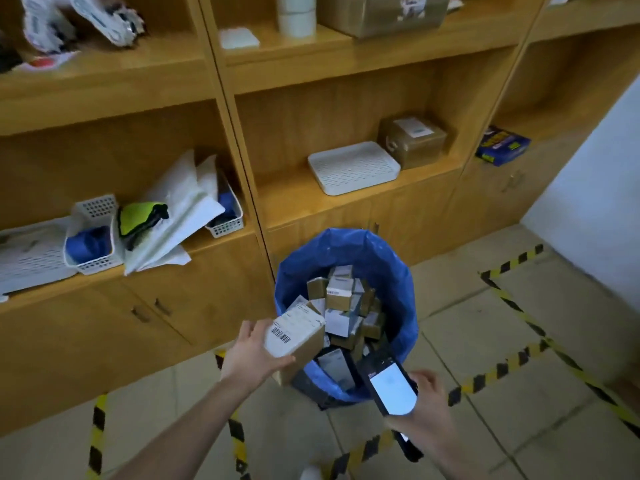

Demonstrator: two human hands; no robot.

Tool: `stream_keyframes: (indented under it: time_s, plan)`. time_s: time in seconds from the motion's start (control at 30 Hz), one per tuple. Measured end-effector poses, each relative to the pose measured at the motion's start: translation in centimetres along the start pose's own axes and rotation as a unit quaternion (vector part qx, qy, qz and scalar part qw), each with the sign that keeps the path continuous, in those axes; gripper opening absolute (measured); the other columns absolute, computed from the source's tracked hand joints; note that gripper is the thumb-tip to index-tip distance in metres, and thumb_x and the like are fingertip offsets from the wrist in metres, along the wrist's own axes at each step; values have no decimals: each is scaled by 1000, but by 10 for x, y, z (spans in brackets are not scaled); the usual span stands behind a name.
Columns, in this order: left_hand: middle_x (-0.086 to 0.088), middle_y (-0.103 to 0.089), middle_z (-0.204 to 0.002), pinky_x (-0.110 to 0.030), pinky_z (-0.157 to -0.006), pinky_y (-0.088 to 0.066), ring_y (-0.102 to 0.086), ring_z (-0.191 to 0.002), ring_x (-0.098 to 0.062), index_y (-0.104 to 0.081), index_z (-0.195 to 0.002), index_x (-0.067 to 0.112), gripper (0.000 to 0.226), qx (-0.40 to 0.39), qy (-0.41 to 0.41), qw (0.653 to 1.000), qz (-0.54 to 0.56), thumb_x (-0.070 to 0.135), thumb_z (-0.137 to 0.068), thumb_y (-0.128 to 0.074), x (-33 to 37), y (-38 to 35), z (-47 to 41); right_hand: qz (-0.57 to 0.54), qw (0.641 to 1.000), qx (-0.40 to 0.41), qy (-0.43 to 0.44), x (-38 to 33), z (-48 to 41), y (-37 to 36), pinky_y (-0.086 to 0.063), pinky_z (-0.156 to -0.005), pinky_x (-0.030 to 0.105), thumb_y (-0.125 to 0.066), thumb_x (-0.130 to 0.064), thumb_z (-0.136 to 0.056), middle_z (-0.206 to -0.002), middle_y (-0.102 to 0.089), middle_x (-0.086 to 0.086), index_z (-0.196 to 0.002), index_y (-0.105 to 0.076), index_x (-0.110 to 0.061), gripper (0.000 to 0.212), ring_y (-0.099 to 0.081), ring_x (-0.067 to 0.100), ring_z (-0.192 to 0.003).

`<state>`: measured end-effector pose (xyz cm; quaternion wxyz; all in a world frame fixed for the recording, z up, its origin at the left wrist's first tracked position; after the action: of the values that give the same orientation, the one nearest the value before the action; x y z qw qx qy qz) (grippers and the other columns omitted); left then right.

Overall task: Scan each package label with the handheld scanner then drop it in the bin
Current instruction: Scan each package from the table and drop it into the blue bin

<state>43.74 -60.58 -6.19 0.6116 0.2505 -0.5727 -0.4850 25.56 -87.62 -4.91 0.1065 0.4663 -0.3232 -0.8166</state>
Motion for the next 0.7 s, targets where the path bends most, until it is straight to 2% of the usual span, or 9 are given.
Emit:
stream_keyframes:
  time_s: [0.07, 0.13, 0.27, 0.33, 0.4, 0.47, 0.57, 0.7]
  plan:
    - [10, -35, -116, -35, -80, -52, -54, -104, -17, -38, -135, 37, 89, -6, -3, 1000, -2, 73, -59, -70, 12, -5, -31, 22, 1000, 0, 9, 0, -25, 4, -37, -77, 21, -78, -16, -55, -90, -26, -22, -99, -48, -13, 54, -38, 19, -115]
    - [9, -35, -117, -37, -79, -53, -55, -102, -18, -37, -135, 37, 88, -12, -1, 1000, 4, 72, -61, -70, 26, -10, -61, 22, 1000, -8, -1, 1, -51, 10, -37, -79, 21, -78, -16, -56, -89, -25, -21, -99, -46, -14, 54, -38, 20, -116]
    - [6, -34, -121, -35, -73, -49, -56, -102, -23, -35, -137, 33, 86, -13, 11, 1000, 13, 68, -67, -71, 54, -28, -112, -4, 999, 9, -52, 4, -109, 27, -35, -76, 23, -84, -19, -49, -100, -39, -7, -97, -50, -17, 58, -43, 19, -111]
    - [5, -34, -124, -34, -71, -47, -55, -104, -25, -35, -137, 32, 84, -12, 23, 1000, 14, 66, -70, -70, 67, -39, -136, 12, 997, 5, -71, 6, -140, 33, -31, -71, 19, -83, -24, -48, -108, -40, -1, -102, -53, -15, 63, -45, 16, -107]
    - [4, -34, -125, -35, -75, -49, -54, -107, -26, -35, -138, 31, 81, -11, 40, 999, 19, 63, -72, -71, 79, -52, -161, 20, 998, -15, -59, 10, -177, 37, -28, -63, 12, -82, -29, -47, -109, -41, -2, -103, -52, -16, 65, -44, 9, -96]
    - [3, -34, -126, -36, -77, -49, -51, -111, -26, -35, -138, 30, 80, -11, 59, 998, 26, 61, -74, -71, 94, -69, -189, 16, 998, -32, -45, 16, -217, 41, -29, -61, 8, -82, -30, -47, -108, -36, -5, -108, -49, -18, 71, -38, 4, -88]
    - [3, -35, -125, -37, -79, -49, -54, -108, -26, -38, -139, 29, 81, -10, 98, 995, 36, 60, -73, -71, 116, -100, -240, 14, 998, -50, -44, 26, -279, 39, -27, -67, 11, -82, -32, -46, -107, -29, -8, -117, -45, -19, 81, -36, 4, -92]
    - [1, -32, -124, -43, -86, -51, -50, -111, -26, -39, -137, 27, 79, -9, 132, 990, 44, 55, -72, -73, 137, -149, -309, 7, 996, -74, -40, 43, -351, 24, -31, -70, 15, -82, -31, -45, -103, -30, -11, -108, -43, -23, 74, -43, 10, -104]
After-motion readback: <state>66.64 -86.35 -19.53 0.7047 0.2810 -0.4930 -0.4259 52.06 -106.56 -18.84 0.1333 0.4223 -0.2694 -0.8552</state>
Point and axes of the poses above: each hand's wrist, its own z-axis away from the middle knuckle, its own y-axis out of the back of the hand, x = y × z, the point moved 4 cm from there along -z, towards the middle knuckle
